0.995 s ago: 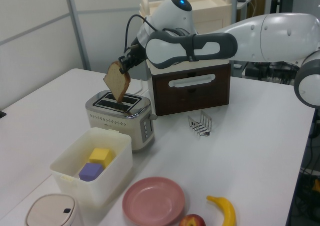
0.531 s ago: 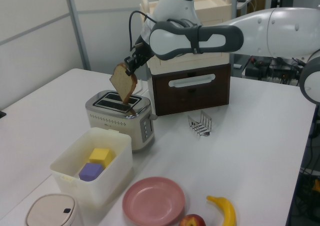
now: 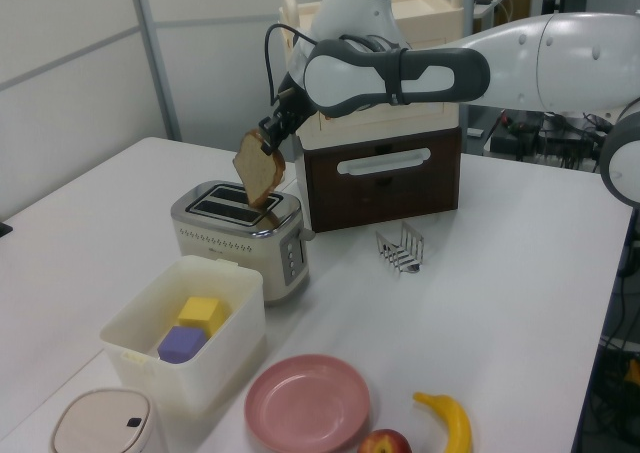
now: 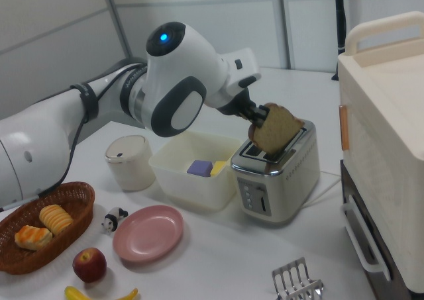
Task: Put the bread in the toaster
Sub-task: 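Align the slice with a toaster slot and lower it in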
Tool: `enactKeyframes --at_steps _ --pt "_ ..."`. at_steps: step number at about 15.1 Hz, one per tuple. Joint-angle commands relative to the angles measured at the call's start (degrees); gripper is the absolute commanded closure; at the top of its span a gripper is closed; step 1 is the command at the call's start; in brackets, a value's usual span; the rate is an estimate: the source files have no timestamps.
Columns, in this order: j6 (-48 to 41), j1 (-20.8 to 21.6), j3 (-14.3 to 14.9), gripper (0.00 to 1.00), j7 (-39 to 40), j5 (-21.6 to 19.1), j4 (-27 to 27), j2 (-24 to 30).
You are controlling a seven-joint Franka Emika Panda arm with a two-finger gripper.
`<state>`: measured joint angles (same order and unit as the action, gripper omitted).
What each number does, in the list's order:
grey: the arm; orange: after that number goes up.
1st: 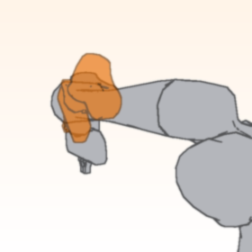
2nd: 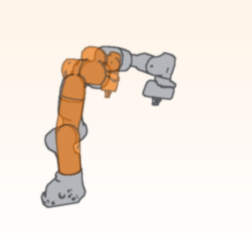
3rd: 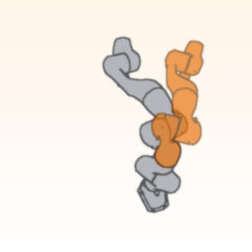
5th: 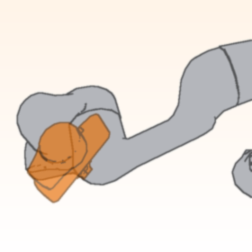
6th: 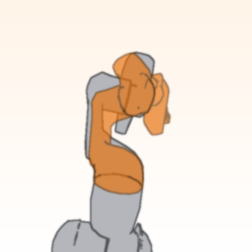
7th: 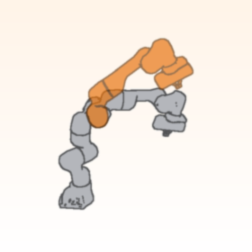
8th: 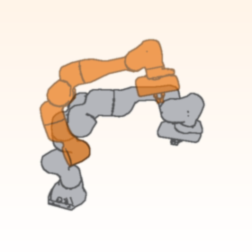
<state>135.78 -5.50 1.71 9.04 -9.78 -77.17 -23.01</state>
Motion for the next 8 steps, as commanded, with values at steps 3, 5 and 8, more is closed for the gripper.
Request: enactKeyframes --at_steps 3,5,8 --pt "-1.4 -1.08 0.32 1.0 2.48 -0.42 -2.2 0.6" --pt "-1.4 -2.23 0.32 1.0 2.65 -0.5 -1.94 0.78" --pt "-1.4 -1.62 0.23 1.0 2.65 -0.33 -2.2 0.69"
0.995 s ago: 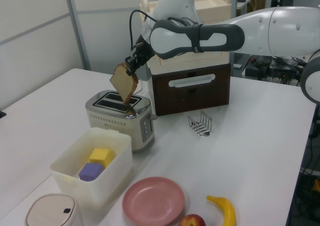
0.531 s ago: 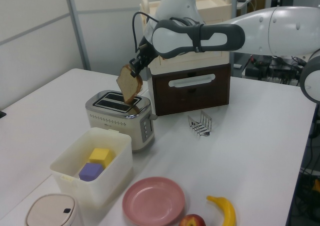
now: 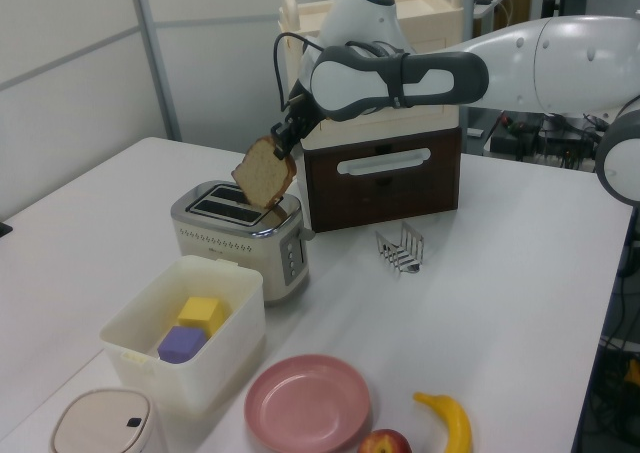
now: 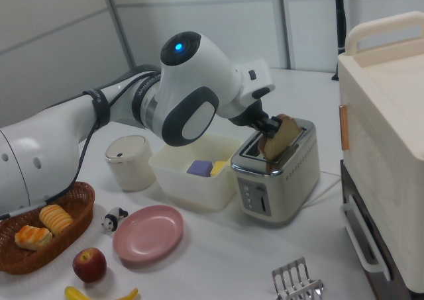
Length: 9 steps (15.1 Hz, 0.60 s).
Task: Put the bread in the toaster
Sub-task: 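Align the slice with a toaster slot and lower it in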
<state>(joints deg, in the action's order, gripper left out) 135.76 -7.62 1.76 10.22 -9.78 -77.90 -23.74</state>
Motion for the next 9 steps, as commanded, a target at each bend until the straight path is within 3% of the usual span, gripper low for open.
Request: enactKeyframes --at_steps 1,4,6,9 --pt "-1.38 0.59 0.0 1.0 1.39 -0.42 -1.55 1.33" --pt "-1.38 0.59 -0.26 0.92 1.3 -0.42 -1.64 1.07" --pt "-1.2 0.68 -0.44 0.7 1.12 -0.5 -1.64 0.54" --pt "-1.03 1.38 -0.44 0.57 1.21 -0.42 -1.64 0.36"
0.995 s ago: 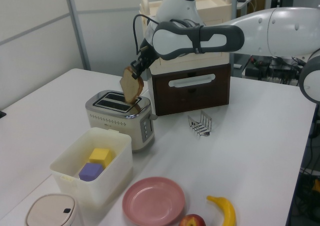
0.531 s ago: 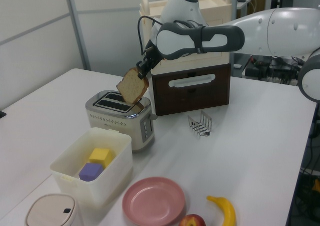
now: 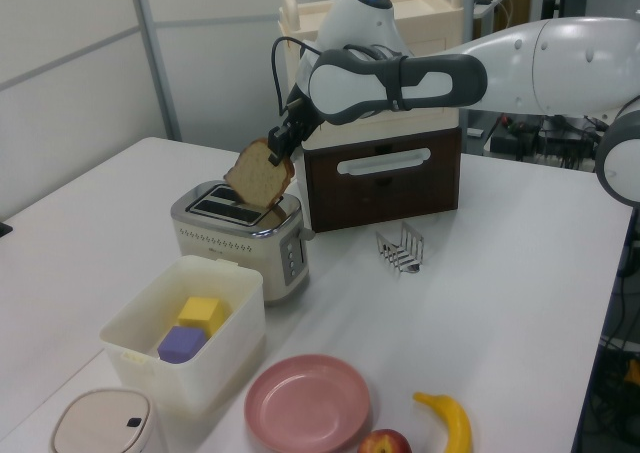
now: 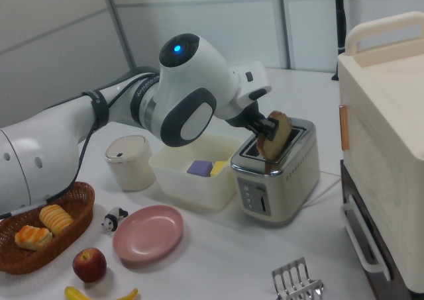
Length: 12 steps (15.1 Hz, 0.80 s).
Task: Put the bread in the toaster
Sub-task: 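Align the slice with a toaster slot and lower it in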
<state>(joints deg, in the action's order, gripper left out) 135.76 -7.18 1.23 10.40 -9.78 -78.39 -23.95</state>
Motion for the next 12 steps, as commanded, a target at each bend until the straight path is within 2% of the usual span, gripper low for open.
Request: enactKeyframes --at_steps 1,3,7,9,10,12 --pt "-1.02 1.03 0.09 0.55 1.02 -0.5 -1.15 0.57" --pt "-1.02 1.03 0.09 0.53 1.02 -0.59 -1.15 0.66" --pt "-1.81 0.68 0.09 0.39 1.02 -0.51 -0.97 1.97" --pt "-4.95 0.5 0.7 0.34 1.2 -0.33 -0.97 3.2" --pt "-8.11 0.33 0.88 0.29 1.37 0.02 -0.8 4.16" --pt "-14.26 -0.46 0.88 0.15 1.37 3.87 -0.97 6.36"
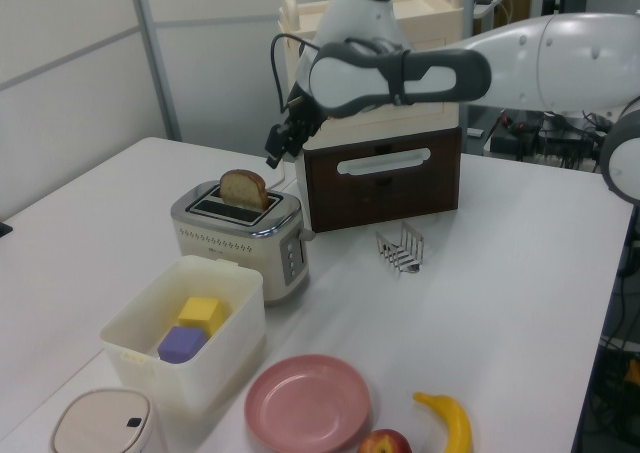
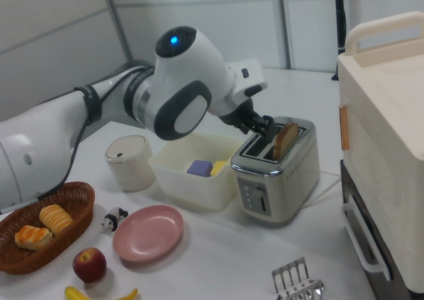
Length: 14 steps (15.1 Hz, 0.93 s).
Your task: Put the bread in the toaster
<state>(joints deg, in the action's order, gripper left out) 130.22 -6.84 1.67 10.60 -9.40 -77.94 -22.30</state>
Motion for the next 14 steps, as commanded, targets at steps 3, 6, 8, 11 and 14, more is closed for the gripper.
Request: enactKeyframes --at_steps 3,6,8,11,14 --pt "-19.01 -2.56 0.44 0.0 2.39 7.54 -1.43 7.7" --pt "-28.68 -4.32 0.52 0.0 8.62 7.64 -1.08 9.55" --pt "-33.44 -4.94 0.52 0.0 9.09 7.64 -0.99 11.04" --pt "-35.48 -5.11 0.79 0.0 8.73 7.55 -0.99 12.02" --pt "-35.65 -4.68 0.61 0.0 6.64 7.81 -1.34 11.75"
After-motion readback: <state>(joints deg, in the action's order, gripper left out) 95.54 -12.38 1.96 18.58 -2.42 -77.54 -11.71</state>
